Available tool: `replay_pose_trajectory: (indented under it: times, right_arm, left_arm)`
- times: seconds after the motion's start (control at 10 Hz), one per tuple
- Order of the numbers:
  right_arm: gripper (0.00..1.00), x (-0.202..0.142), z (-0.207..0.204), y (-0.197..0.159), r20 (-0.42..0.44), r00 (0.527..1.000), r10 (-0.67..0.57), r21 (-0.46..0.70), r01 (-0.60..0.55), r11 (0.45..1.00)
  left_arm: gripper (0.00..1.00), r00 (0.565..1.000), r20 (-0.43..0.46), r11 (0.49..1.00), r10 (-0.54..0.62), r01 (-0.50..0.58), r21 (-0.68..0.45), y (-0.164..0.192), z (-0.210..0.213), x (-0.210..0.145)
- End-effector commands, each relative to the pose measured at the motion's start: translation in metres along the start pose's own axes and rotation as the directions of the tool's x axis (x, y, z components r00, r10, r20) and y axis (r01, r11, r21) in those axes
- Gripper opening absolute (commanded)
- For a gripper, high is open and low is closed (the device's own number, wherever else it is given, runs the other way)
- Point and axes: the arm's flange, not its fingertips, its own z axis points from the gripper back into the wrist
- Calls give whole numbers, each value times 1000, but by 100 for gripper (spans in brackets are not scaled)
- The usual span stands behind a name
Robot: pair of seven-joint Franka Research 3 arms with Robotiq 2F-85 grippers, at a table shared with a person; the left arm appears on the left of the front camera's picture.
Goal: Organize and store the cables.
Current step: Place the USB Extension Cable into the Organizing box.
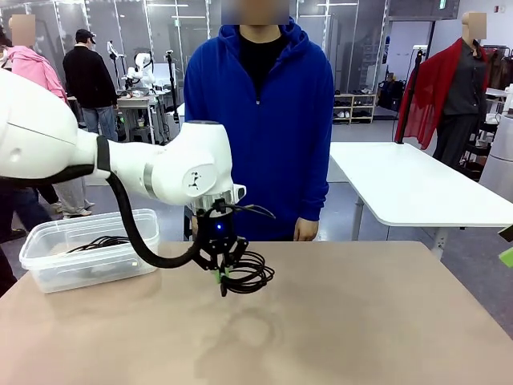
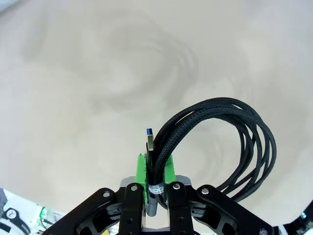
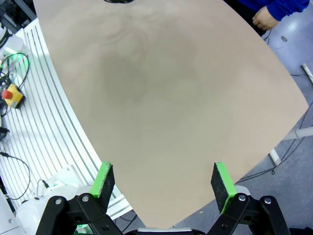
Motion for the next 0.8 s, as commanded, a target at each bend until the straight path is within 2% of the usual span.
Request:
replay_pose_trajectory:
  times: [0.0, 0.3, 0.4, 0.5, 0.7]
  right_arm:
    - [100, 1, -1, 0, 7, 1000, 1, 1, -1, 1000]
    - [100, 1, -1, 0, 7, 1000, 1, 1, -1, 1000]
    - [100, 1, -1, 0, 7, 1000, 1, 1, -1, 1000]
    - [100, 1, -1, 0, 7, 1000, 1, 1, -1, 1000]
    - [100, 1, -1, 0, 7, 1000, 1, 1, -1, 1000]
  left_arm:
    - [0, 999, 36, 999, -35, 34, 38, 14, 18, -11]
    - [0, 996, 76, 998, -46, 42, 55, 25, 49, -23]
    - [0, 993, 83, 996, -81, 78, 38, 21, 51, -23]
    - [0, 997, 62, 998, -39, 37, 42, 15, 49, -18]
    - [0, 997, 62, 998, -39, 37, 42, 15, 49, -18]
